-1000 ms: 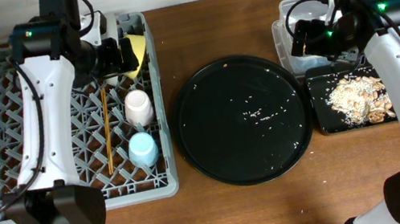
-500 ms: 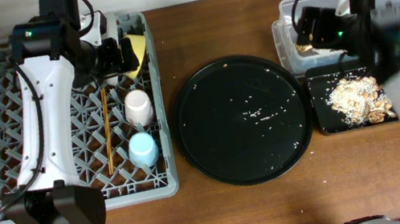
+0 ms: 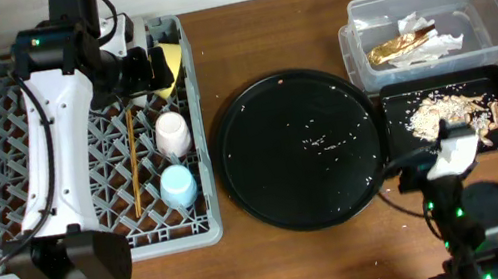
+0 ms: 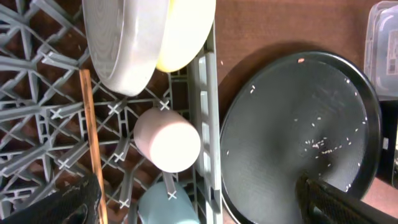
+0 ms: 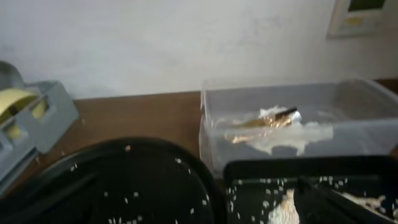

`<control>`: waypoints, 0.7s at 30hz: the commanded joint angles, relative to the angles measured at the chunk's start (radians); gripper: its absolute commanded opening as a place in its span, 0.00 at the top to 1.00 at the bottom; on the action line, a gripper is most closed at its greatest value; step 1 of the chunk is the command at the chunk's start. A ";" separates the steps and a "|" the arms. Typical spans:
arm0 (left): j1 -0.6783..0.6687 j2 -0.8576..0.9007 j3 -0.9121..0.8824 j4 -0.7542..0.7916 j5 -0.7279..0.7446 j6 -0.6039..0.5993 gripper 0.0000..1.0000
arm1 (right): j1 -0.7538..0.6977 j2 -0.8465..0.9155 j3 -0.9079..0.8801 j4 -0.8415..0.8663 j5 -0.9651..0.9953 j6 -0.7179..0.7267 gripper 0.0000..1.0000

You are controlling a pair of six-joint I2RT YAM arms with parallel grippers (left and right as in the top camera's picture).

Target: Sort waste into correct bins and load items into the dishwasher rack

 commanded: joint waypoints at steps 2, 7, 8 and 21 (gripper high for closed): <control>0.002 -0.011 0.011 0.001 0.008 0.005 0.01 | -0.009 -0.164 -0.127 0.010 -0.029 -0.007 0.02; 0.002 -0.011 0.011 0.001 0.008 0.005 0.01 | -0.008 -0.270 -0.214 0.010 -0.044 -0.006 0.01; 0.002 -0.011 0.011 0.001 0.008 0.005 0.01 | -0.006 -0.305 -0.217 -0.025 -0.047 -0.006 0.01; 0.002 -0.011 0.011 0.001 0.008 0.005 0.01 | -0.006 -0.351 -0.217 -0.070 -0.047 -0.007 0.02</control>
